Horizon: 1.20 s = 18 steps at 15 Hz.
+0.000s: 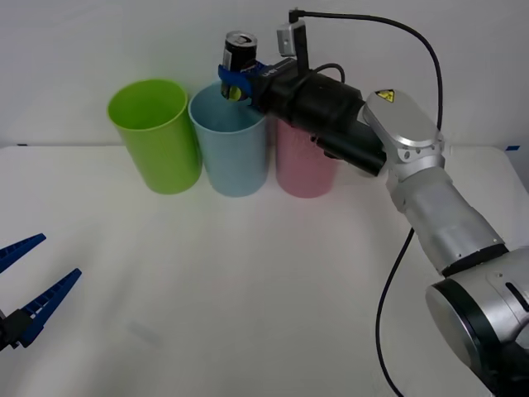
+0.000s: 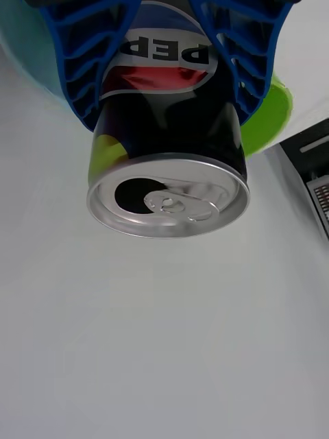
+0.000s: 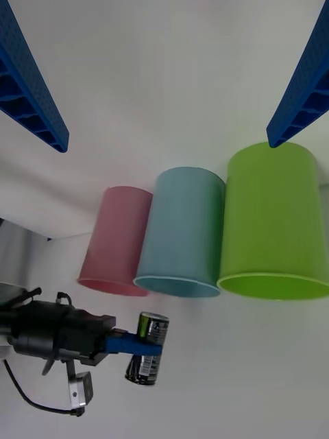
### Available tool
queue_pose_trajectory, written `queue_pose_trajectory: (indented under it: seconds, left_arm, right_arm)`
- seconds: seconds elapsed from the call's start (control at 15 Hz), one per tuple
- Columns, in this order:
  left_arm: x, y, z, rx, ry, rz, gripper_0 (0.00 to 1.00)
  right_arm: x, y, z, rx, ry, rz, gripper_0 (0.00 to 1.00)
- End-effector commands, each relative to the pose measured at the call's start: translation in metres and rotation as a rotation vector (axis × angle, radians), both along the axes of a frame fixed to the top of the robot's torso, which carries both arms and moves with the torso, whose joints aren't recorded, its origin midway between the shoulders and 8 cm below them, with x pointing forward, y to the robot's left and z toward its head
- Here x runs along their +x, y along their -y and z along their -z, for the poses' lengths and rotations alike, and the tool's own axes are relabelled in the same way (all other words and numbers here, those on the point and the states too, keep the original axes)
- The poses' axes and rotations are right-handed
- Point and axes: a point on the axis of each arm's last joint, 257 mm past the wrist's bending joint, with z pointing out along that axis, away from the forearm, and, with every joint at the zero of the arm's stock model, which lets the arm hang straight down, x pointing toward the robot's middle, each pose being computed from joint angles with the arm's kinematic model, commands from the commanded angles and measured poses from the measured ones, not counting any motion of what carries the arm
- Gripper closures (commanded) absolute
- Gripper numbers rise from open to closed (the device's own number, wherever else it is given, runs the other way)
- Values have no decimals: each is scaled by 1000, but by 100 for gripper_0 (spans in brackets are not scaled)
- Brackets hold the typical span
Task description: Grasp the object on the table and drop it into the matching bin: aluminum can to the light blue bin, PET bottle to the pink bin.
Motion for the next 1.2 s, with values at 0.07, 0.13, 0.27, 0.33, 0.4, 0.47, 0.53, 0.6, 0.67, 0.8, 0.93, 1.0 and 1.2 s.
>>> queue_pose_trajectory:
  seconds: [0.07,0.13,0.27,0.33,0.4,0.47,0.53,0.6,0.67,0.8,0.93,1.0,1.2]
  left_arm:
    - [0,0,0,0,0,0,0]
    - [0,0,0,0,0,0,0]
    - [0,0,0,0,0,0,0]
    - [0,0,0,0,0,0,0]
    - [0,0,0,0,0,0,0]
    - [0,0,0,0,0,0,0]
    - [0,0,0,0,0,0,0]
    - [0,0,0,0,0,0,0]
    - [0,0,0,0,0,0,0]
    - [0,0,0,0,0,0,0]
    - [0,0,0,0,0,0,0]
    - [0,0,0,0,0,0,0]
    - [0,0,0,0,0,0,0]
  right_arm:
    - [8,-11,-7,-35,22,23,100]
    - [9,-15,-9,-45,35,31,100]
    - [10,-19,-10,-54,47,40,100]
    - [10,-21,-10,-57,50,41,100]
    - [10,-22,-9,-68,57,46,100]
    - [11,-22,-9,-70,61,54,100]
    - [12,-23,-8,-68,61,61,100]
    - [14,-22,-9,-74,69,73,100]
    - [17,-20,-10,-77,77,93,100]
    - [18,-23,-11,-76,84,105,100]
    - [18,-24,-11,-79,88,108,100]
    - [18,-24,-11,-81,91,108,100]
    - [18,-24,-10,-101,114,112,5]
